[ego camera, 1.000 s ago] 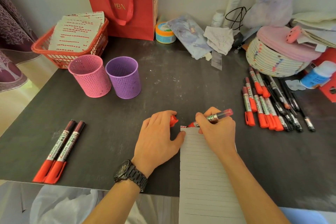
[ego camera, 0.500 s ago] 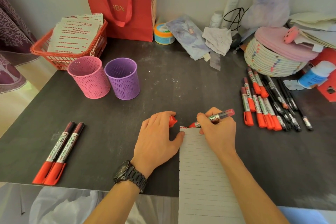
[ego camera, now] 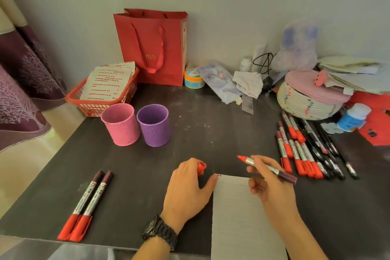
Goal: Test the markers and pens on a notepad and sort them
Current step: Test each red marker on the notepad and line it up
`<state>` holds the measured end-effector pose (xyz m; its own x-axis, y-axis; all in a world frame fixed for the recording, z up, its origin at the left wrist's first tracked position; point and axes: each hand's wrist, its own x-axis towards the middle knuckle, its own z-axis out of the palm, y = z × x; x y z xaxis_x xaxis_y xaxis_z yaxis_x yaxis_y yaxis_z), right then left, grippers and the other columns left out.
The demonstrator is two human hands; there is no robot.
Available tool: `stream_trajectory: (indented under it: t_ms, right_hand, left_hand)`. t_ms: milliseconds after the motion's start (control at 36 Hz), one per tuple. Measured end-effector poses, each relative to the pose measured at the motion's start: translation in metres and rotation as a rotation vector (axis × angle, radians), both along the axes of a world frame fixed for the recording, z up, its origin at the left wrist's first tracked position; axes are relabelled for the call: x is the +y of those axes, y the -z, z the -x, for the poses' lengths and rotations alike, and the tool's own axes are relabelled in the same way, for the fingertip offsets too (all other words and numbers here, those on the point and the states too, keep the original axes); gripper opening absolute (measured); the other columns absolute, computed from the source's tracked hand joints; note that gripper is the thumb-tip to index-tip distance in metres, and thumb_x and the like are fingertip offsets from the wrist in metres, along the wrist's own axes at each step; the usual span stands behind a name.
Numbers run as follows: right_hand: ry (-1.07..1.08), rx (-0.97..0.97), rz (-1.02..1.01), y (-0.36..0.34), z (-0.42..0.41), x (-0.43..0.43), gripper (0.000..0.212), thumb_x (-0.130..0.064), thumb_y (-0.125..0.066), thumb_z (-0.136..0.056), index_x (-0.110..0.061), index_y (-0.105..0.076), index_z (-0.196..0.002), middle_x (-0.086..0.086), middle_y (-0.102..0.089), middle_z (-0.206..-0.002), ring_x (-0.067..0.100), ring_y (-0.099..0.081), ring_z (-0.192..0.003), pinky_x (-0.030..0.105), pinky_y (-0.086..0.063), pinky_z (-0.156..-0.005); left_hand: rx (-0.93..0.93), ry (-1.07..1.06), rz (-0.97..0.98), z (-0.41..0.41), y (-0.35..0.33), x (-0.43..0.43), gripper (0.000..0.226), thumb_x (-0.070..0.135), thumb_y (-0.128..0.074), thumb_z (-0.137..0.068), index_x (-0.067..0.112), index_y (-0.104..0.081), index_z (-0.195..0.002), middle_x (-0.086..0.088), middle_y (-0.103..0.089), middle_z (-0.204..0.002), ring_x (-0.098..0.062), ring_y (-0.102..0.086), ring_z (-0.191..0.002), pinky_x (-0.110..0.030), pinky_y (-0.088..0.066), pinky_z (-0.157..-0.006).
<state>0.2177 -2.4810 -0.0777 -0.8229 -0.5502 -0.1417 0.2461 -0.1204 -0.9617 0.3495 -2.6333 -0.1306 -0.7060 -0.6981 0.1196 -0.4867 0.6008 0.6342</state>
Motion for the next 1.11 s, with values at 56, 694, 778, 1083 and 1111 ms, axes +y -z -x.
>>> stream_trajectory:
  t_ms: [56,694,778,1083,1111]
  right_hand:
    - [-0.024,-0.126,0.053,-0.001,-0.008,0.013,0.030,-0.033,-0.072,-0.076,-0.017,-0.079,-0.100,0.013,-0.075,-0.091,0.019,-0.062,-0.055,0.025,-0.049,-0.047]
    - [0.202,-0.146,-0.110,0.018,-0.107,0.111,0.038,-0.053,-0.074,-0.062,-0.018,-0.079,-0.073,0.020,-0.069,-0.061,0.015,-0.054,-0.041,0.021,-0.041,-0.038]
    - [0.198,-0.105,-0.127,0.014,-0.115,0.113,0.043,-0.059,-0.077,-0.063,-0.020,-0.081,-0.081,0.018,-0.070,-0.063,0.015,-0.055,-0.043,0.021,-0.043,-0.040]
    - [0.121,-0.066,-0.144,0.017,-0.124,0.117,0.047,-0.061,-0.077,-0.066,-0.022,-0.079,-0.092,0.016,-0.071,-0.065,0.016,-0.057,-0.046,0.021,-0.045,-0.042]
    - [0.109,-0.052,-0.161,0.018,-0.124,0.117,0.043,-0.060,-0.075,-0.068,-0.024,-0.079,-0.092,0.015,-0.071,-0.065,0.016,-0.058,-0.046,0.021,-0.045,-0.043]
  left_hand:
    - [0.091,-0.076,-0.081,-0.004,-0.003,0.001,0.035,0.074,-0.044,-0.080,0.040,-0.044,-0.087,0.017,-0.052,-0.084,-0.004,-0.053,-0.075,-0.022,-0.046,-0.066]
    - [0.226,0.135,-0.311,-0.123,-0.017,0.111,0.033,0.043,-0.050,-0.092,0.053,-0.058,-0.123,0.017,-0.057,-0.086,-0.004,-0.054,-0.073,-0.007,-0.040,-0.069]
    - [0.175,0.153,-0.335,-0.127,-0.018,0.119,0.040,0.054,-0.047,-0.090,0.060,-0.047,-0.130,0.023,-0.059,-0.087,-0.001,-0.057,-0.075,-0.005,-0.041,-0.070]
    - [0.134,0.193,-0.301,-0.126,-0.015,0.123,0.019,0.056,-0.052,-0.092,0.057,-0.050,-0.110,0.032,-0.064,-0.105,0.007,-0.062,-0.095,-0.003,-0.043,-0.071]
    - [0.141,0.199,-0.296,-0.126,-0.015,0.123,0.019,0.053,-0.054,-0.093,0.055,-0.052,-0.112,0.032,-0.064,-0.106,0.008,-0.062,-0.095,-0.002,-0.042,-0.072]
